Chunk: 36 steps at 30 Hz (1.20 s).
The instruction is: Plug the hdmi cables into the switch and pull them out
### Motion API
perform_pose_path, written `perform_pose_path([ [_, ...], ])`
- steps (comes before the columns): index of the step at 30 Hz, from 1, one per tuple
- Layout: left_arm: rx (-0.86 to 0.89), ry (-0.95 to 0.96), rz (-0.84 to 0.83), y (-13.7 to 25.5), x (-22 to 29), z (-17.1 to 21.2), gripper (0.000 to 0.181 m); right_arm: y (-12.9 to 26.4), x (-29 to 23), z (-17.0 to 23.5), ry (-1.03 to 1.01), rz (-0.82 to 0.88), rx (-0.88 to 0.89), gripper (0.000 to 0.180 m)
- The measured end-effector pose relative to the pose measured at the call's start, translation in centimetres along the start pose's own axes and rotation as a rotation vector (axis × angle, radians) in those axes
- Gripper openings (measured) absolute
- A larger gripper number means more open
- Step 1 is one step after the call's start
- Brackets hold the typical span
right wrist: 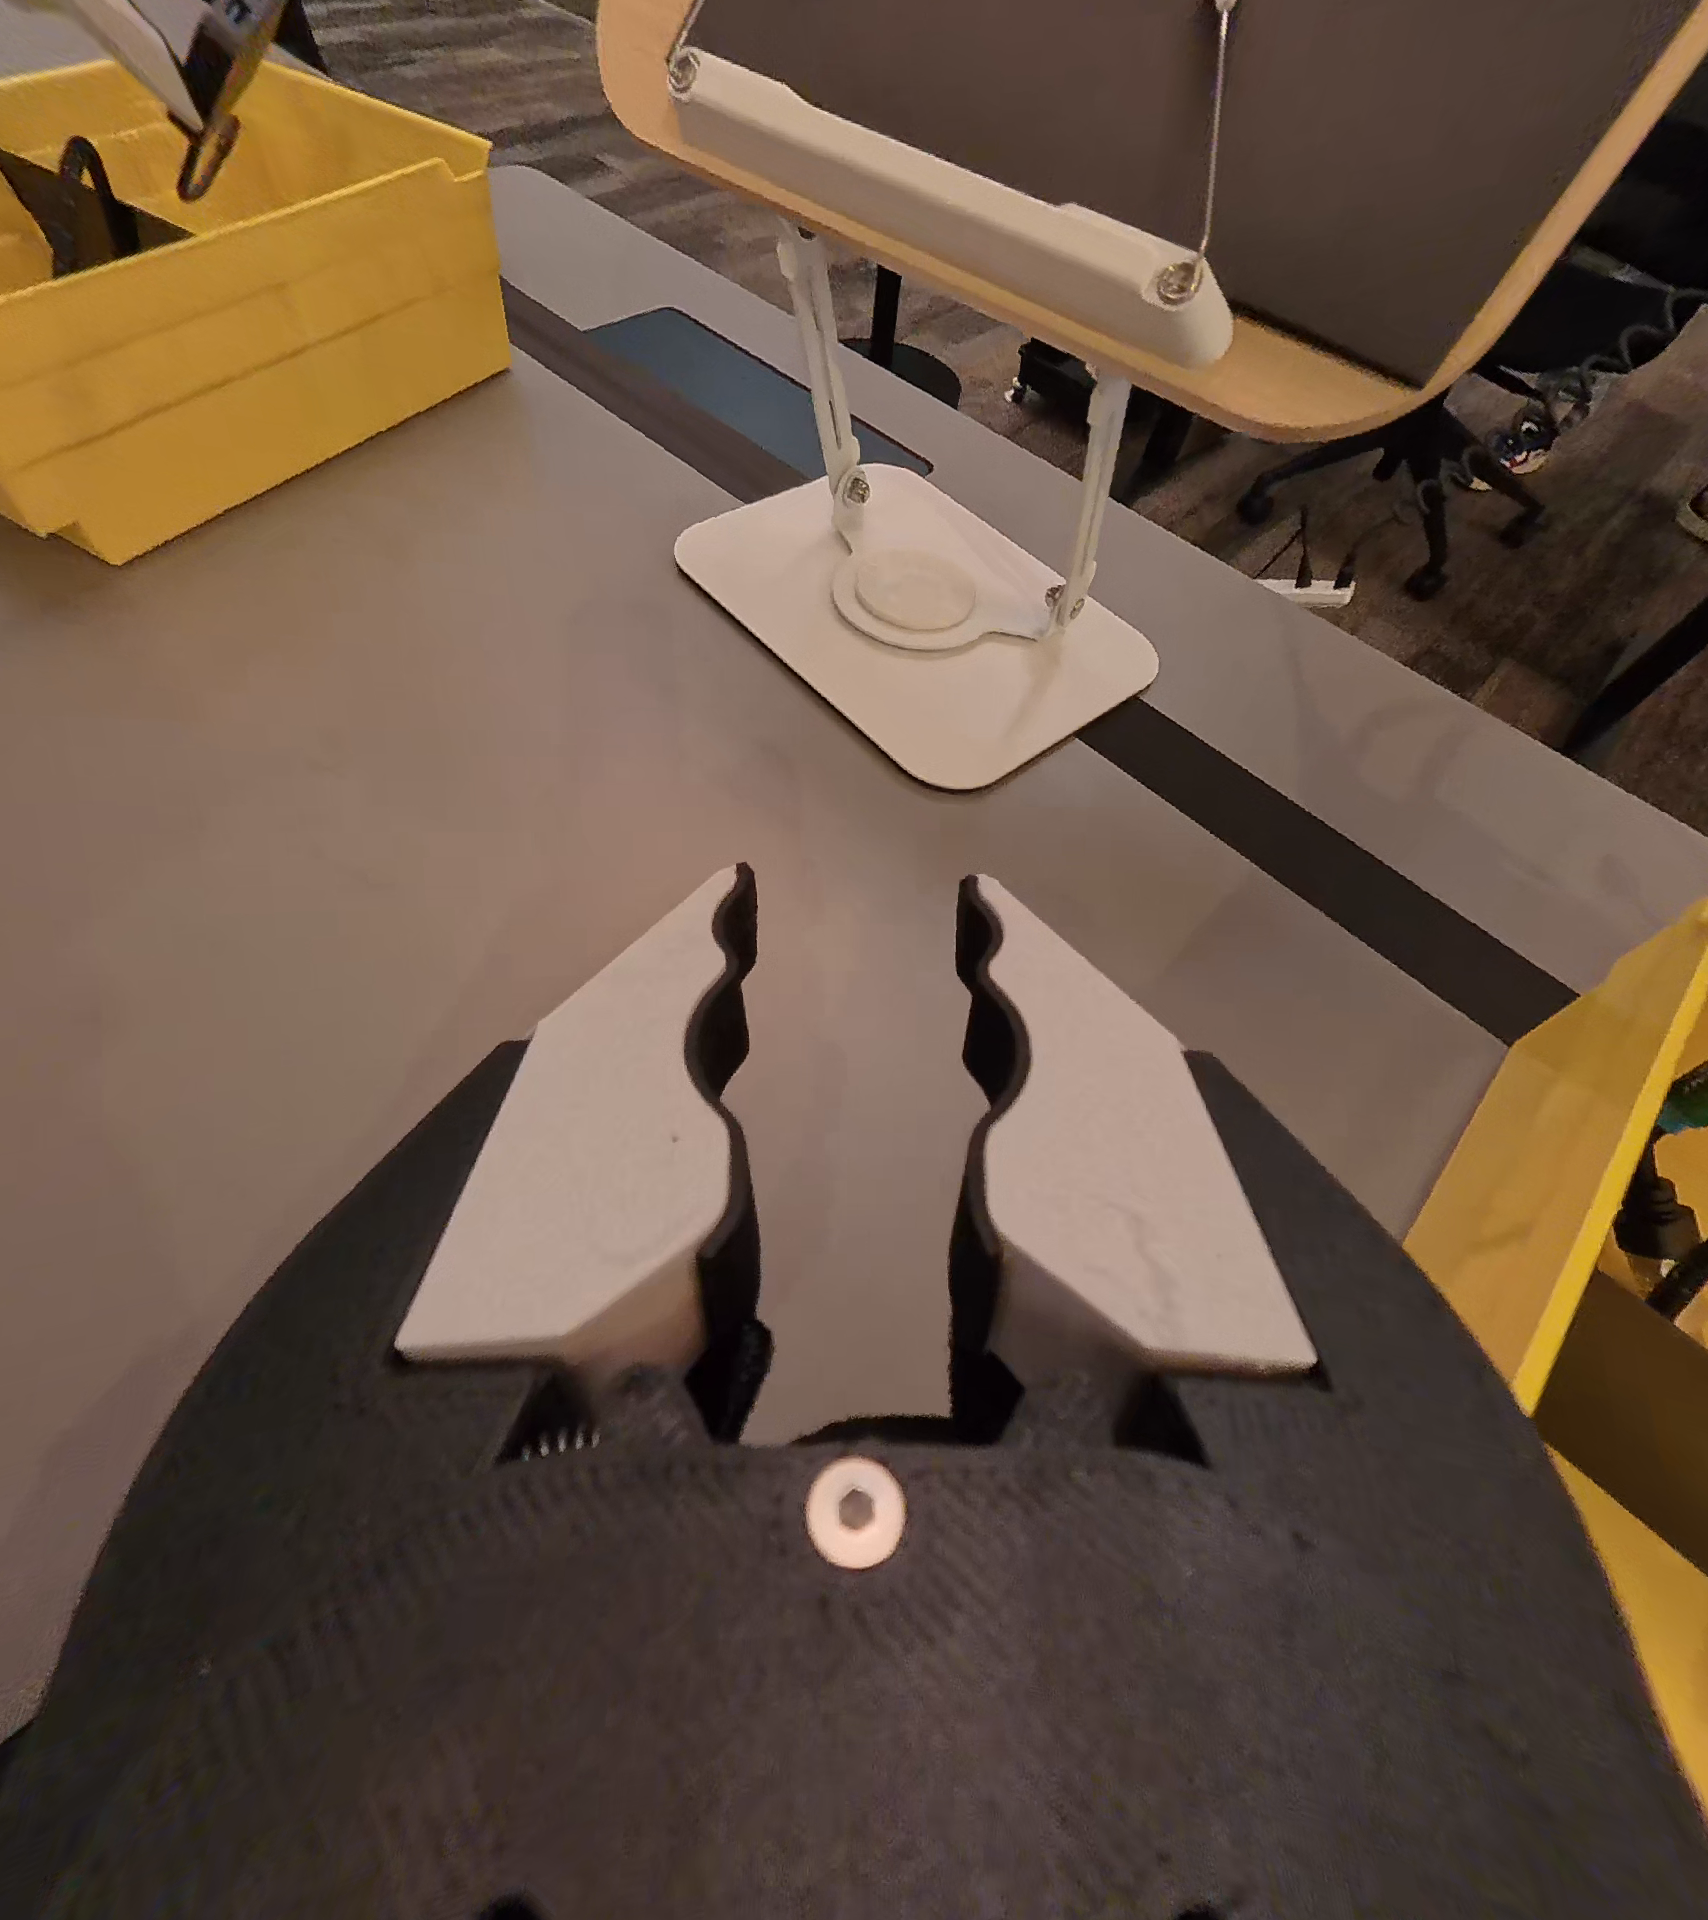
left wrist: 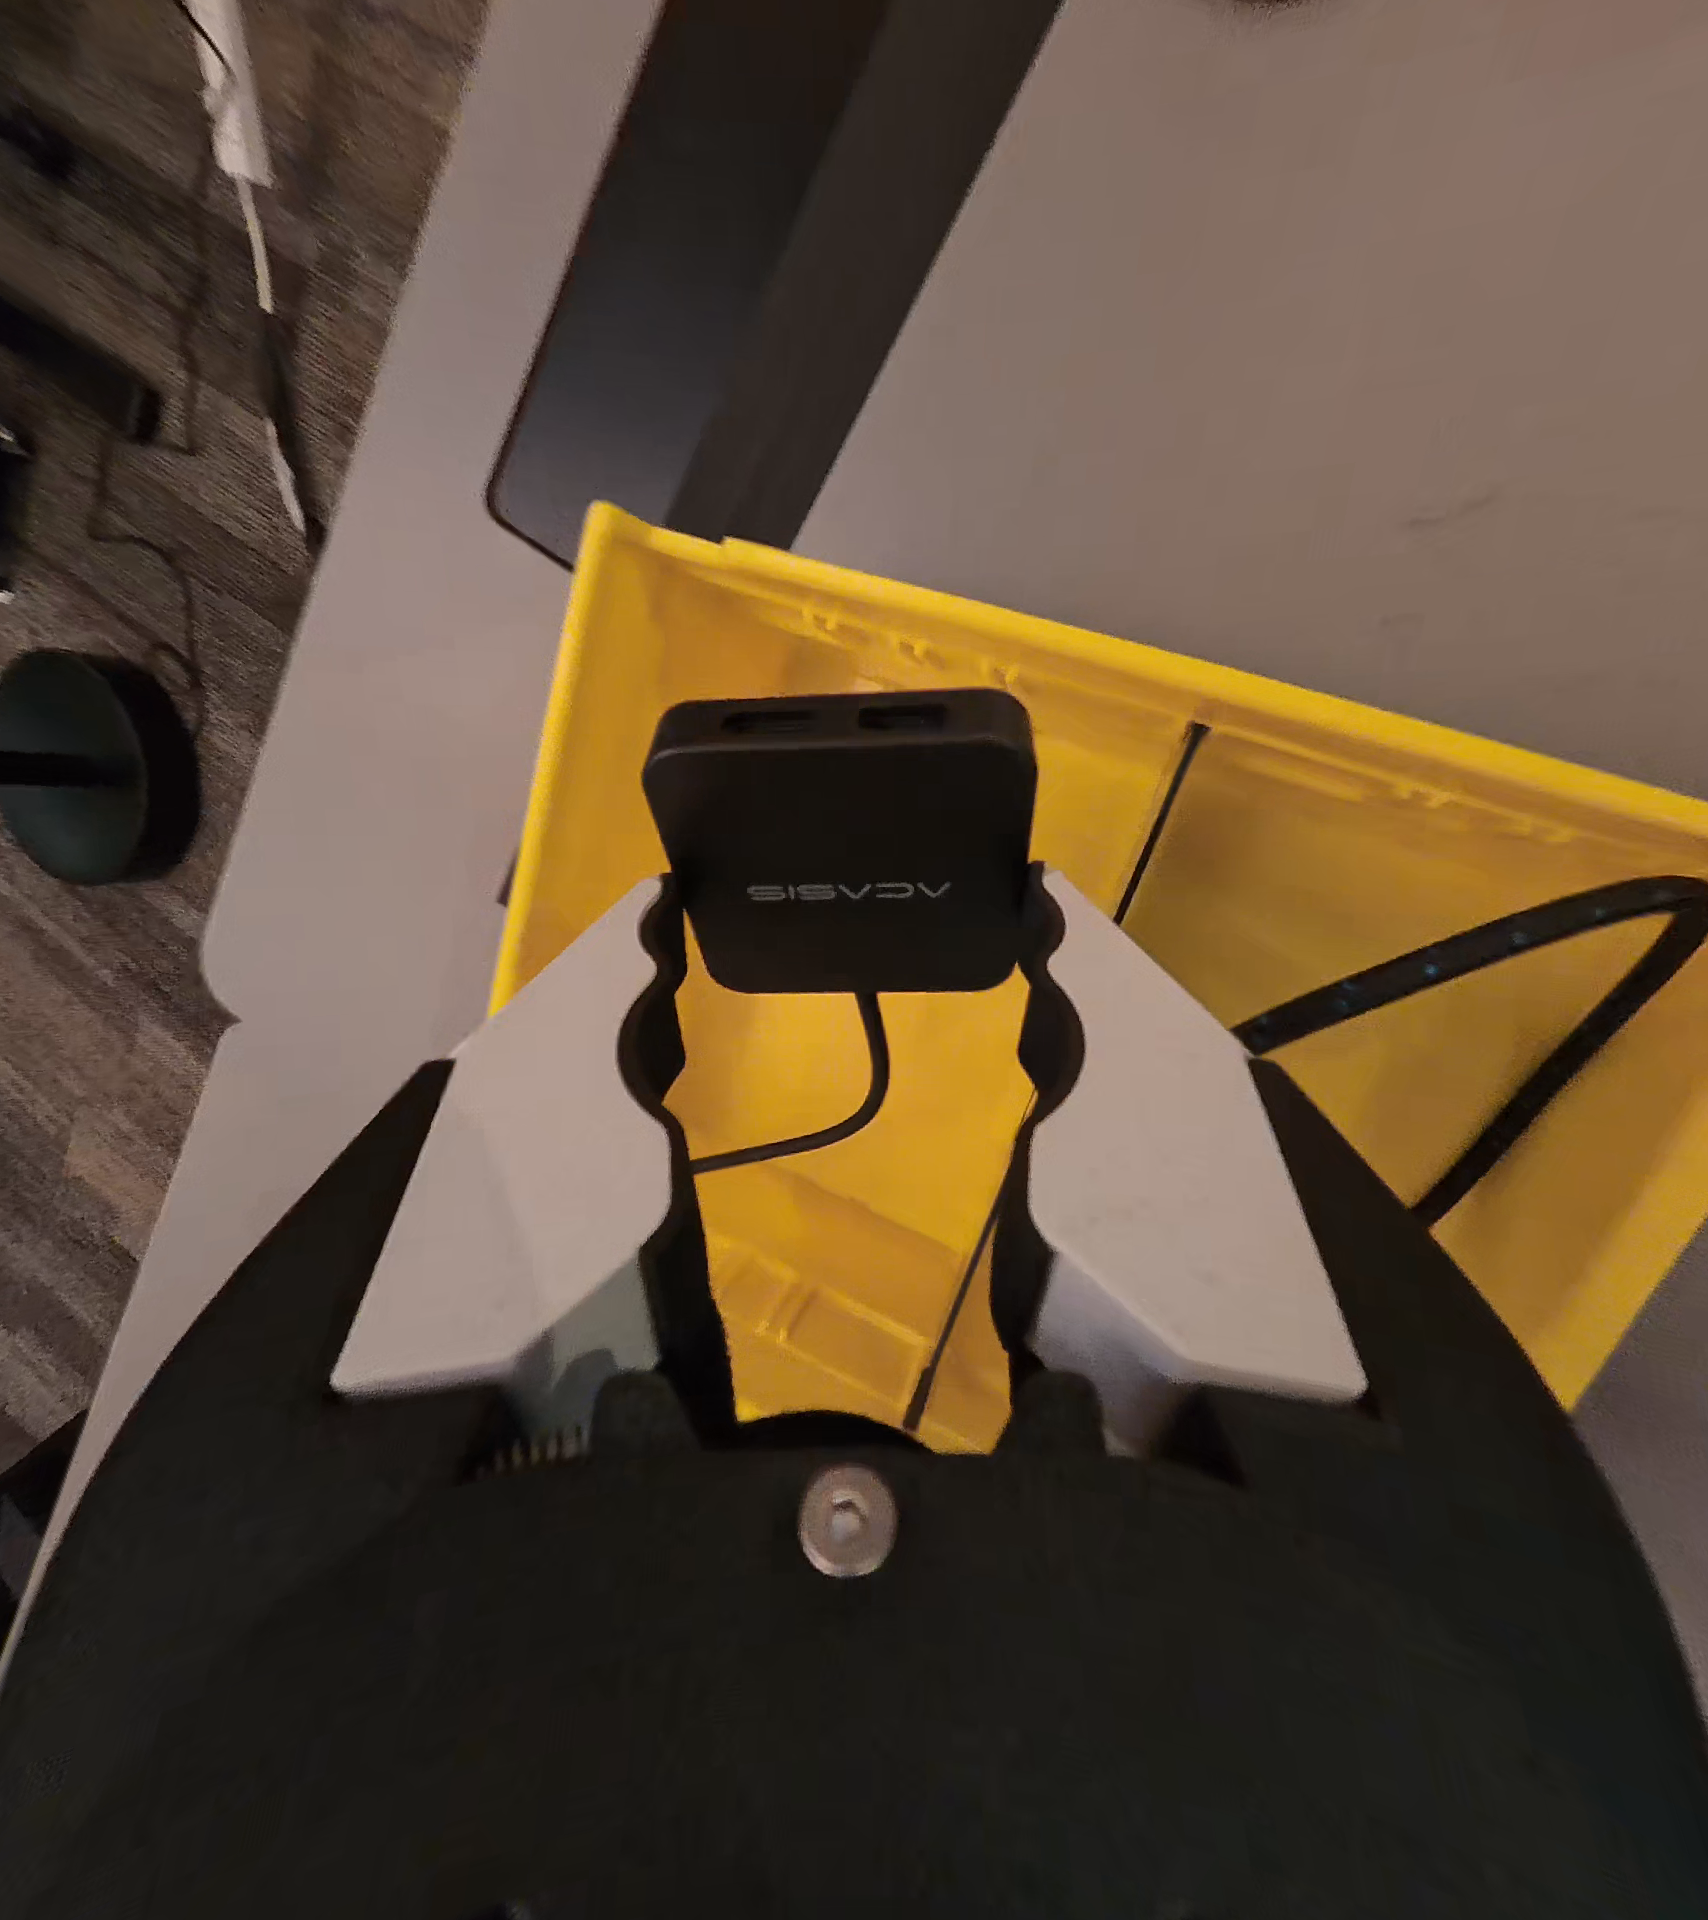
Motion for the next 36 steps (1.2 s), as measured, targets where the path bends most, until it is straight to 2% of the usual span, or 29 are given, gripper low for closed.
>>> perform_pose_path([
  [12, 0.207, 0.042, -0.177, 7.6, -1.4, -1.6, 0.063, 0.4, -1.0, -1.1, 0.025, -0.013, 0.019, 0.037],
  [18, 0.297, 0.011, -0.247, 12.2, -0.9, -4.2, 0.063, 0.5, -1.3, -1.4, 0.031, -0.021, 0.030, 0.037],
  [22, 0.335, -0.078, -0.236, 14.3, 2.0, -7.5, 0.063, 0.6, -1.5, -1.5, 0.038, -0.025, 0.034, 0.037],
  [29, 0.316, -0.346, -0.159, 13.4, 10.9, -14.8, 0.063, 1.1, -1.1, -0.6, 0.018, -0.022, 0.033, 0.037],
  [36, 0.245, -0.613, 0.042, 7.0, 21.6, -20.2, 0.063, 1.9, -0.9, 0.6, 0.003, -0.021, 0.031, 0.037],
])
Point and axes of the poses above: each gripper's, where its closed fingertips meet, y back along the fingers, z out of its underside, x = y × z across the jaws, the point moved 3 cm from there along y, back along the fingers, and after that the axes turned 2 degrees about -x, right-handed, at the moved point
